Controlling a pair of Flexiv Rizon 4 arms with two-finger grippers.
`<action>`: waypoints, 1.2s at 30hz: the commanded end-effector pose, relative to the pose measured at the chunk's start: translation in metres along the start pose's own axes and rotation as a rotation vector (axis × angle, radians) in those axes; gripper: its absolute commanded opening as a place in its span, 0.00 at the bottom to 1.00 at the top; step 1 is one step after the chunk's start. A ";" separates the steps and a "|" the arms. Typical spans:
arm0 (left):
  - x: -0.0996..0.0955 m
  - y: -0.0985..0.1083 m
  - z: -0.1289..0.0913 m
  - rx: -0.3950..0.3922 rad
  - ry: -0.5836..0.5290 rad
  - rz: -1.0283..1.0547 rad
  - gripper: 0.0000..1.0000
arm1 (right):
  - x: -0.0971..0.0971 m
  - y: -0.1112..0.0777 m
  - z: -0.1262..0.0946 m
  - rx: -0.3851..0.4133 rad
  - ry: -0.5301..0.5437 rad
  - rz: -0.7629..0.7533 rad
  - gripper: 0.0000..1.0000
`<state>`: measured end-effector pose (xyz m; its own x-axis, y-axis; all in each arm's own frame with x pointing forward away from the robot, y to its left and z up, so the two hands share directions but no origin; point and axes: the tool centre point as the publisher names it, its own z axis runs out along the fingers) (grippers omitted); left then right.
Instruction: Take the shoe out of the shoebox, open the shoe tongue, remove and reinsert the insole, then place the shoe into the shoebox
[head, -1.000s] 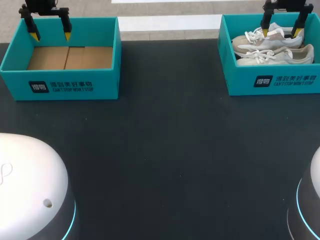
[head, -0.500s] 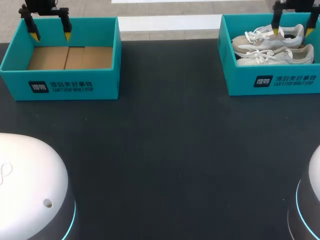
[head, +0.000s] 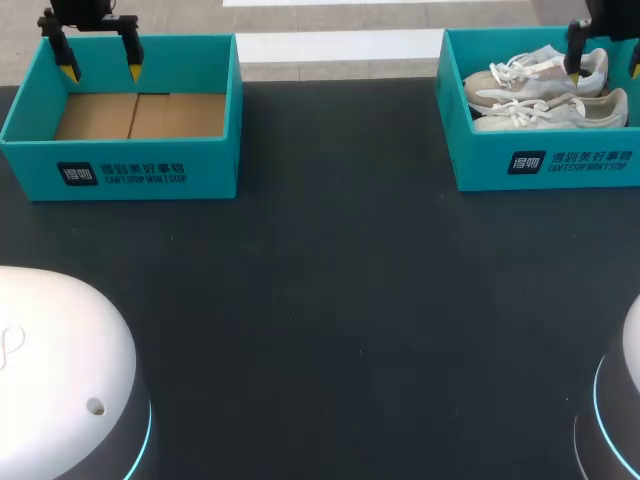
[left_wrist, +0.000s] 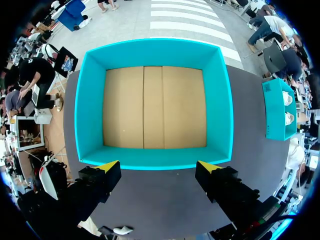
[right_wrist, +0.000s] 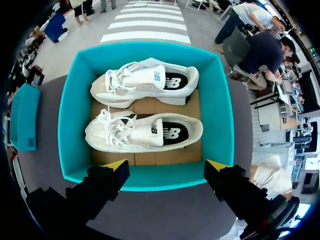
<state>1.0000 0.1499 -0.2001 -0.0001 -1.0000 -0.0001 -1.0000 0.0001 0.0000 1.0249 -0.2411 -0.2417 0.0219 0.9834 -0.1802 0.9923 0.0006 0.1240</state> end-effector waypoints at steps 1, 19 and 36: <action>0.000 0.000 0.000 0.000 0.000 0.000 1.00 | -0.001 -0.006 0.005 -0.060 -0.054 0.021 1.00; 0.000 0.000 0.000 0.000 0.000 0.000 1.00 | -0.001 -0.006 0.005 -0.060 -0.054 0.021 1.00; 0.000 0.000 0.000 0.000 0.000 0.000 1.00 | -0.038 0.045 0.044 -0.010 0.062 0.042 1.00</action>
<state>1.0000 0.1500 -0.2000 0.0000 -1.0000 -0.0001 -1.0000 0.0000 0.0000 1.0601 -0.2793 -0.2603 0.0720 0.9875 -0.1403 0.9847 -0.0480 0.1675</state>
